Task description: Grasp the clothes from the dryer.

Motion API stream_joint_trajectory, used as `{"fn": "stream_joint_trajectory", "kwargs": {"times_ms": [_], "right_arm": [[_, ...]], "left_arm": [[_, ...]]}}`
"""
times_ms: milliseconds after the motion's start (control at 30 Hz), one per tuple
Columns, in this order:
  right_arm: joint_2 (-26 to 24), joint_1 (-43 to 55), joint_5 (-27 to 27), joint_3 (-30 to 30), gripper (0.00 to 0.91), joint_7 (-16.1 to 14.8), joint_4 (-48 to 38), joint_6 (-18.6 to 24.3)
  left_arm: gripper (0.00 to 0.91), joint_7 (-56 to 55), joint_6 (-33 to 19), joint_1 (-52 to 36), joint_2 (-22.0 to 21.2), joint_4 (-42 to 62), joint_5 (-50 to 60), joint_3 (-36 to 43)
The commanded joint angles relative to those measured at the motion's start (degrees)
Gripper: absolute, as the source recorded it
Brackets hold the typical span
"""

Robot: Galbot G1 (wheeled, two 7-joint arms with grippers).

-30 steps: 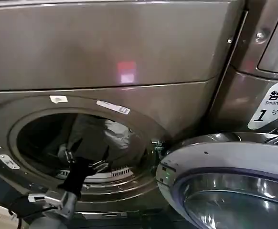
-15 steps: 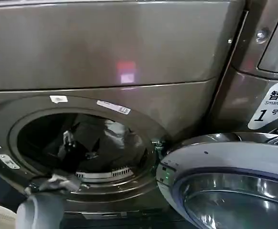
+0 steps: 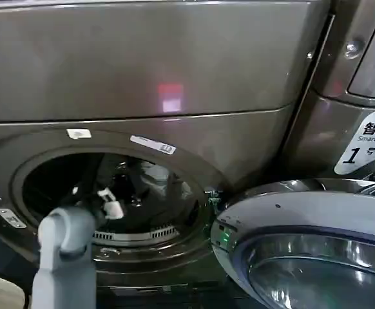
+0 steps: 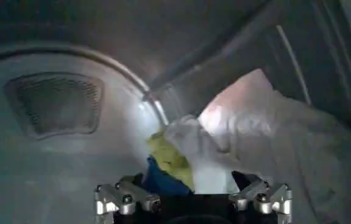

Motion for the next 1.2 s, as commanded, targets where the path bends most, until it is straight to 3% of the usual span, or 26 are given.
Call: {"fn": "stream_joint_trajectory", "kwargs": {"times_ms": [33,633,1200], "right_arm": [[0.15,0.15,0.04,-0.88,0.907,-0.09,0.01,0.01],[0.65,-0.01,-0.23,-2.45,0.907,-0.91,0.2,0.05],[0.9,-0.09,-0.3,-3.19,0.907,-1.16,0.54,0.17]], "left_arm": [[0.907,1.32,-2.75,-5.11,2.93,10.31,0.44,1.71],[0.907,1.41,0.63,-10.13,9.51,17.25,-14.0,12.17],[0.907,1.35,1.09,-12.65,8.9,23.28,-8.83,12.69]]}}
